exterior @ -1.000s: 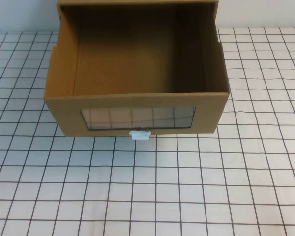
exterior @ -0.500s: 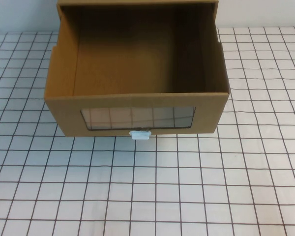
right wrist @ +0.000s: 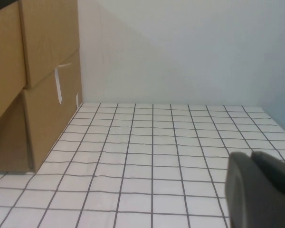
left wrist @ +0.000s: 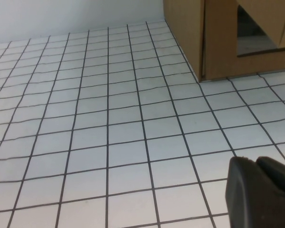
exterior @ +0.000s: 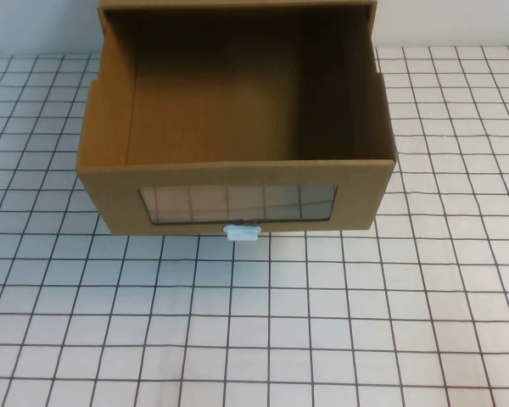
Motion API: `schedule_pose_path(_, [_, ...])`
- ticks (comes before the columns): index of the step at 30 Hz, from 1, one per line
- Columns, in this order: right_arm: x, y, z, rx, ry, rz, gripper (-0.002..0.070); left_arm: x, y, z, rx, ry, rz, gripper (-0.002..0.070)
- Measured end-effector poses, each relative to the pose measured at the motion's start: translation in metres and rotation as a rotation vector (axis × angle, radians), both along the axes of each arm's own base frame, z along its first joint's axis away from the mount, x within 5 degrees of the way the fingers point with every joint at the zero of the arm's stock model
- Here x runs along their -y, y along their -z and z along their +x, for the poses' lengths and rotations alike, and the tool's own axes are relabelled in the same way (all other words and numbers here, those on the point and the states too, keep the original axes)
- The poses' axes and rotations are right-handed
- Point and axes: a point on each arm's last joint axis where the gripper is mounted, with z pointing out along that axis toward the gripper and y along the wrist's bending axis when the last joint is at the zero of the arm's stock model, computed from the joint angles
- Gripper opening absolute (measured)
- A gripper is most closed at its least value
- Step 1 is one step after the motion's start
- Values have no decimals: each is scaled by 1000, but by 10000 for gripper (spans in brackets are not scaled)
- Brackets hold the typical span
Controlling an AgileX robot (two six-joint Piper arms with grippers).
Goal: Close the shoe box
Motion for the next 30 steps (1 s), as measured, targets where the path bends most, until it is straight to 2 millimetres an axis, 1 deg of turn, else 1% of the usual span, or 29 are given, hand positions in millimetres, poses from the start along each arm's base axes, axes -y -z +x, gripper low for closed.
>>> schedule_pose_path(4, [0,-1,0,13,5,2,-14,0,-4,1,47,-3,-8,-4])
schedule_pose_path(6, [1,-3,0,29,11,8,-14,0,-9,2,90,-10,-53,-4])
schedule_pose_path(9, [4,-9,-1,94,37,65,-14,0,-15,2,149,-20,-123,-4])
schedule_pose_path(11, [8,-15,-2,171,74,117,-14,-1,-20,2,206,-22,-144,-4])
schedule_pose_path(14, [17,-28,-6,330,154,180,-13,-2,-33,1,347,-24,-190,-4])
schedule_pose_path(18, [29,-46,-18,577,249,298,-13,-5,-58,-6,622,-16,-322,-4])
schedule_pose_path(20, [33,-51,-24,670,270,349,-13,-7,-70,-12,756,-2,-390,-4])
schedule_pose_path(22, [34,-57,-27,719,267,378,-14,-9,-79,-19,875,10,-443,-4])
schedule_pose_path(24, [32,-73,-32,773,239,356,-14,-12,-85,-24,955,12,-502,-4])
schedule_pose_path(26, [27,-93,-39,830,203,285,-14,-15,-95,-28,994,8,-559,-4])
schedule_pose_path(28, [22,-114,-49,889,173,203,-14,-17,-110,-34,1039,9,-607,-4])
schedule_pose_path(30, [17,-136,-61,963,151,123,-14,-19,-130,-43,1099,19,-638,-4])
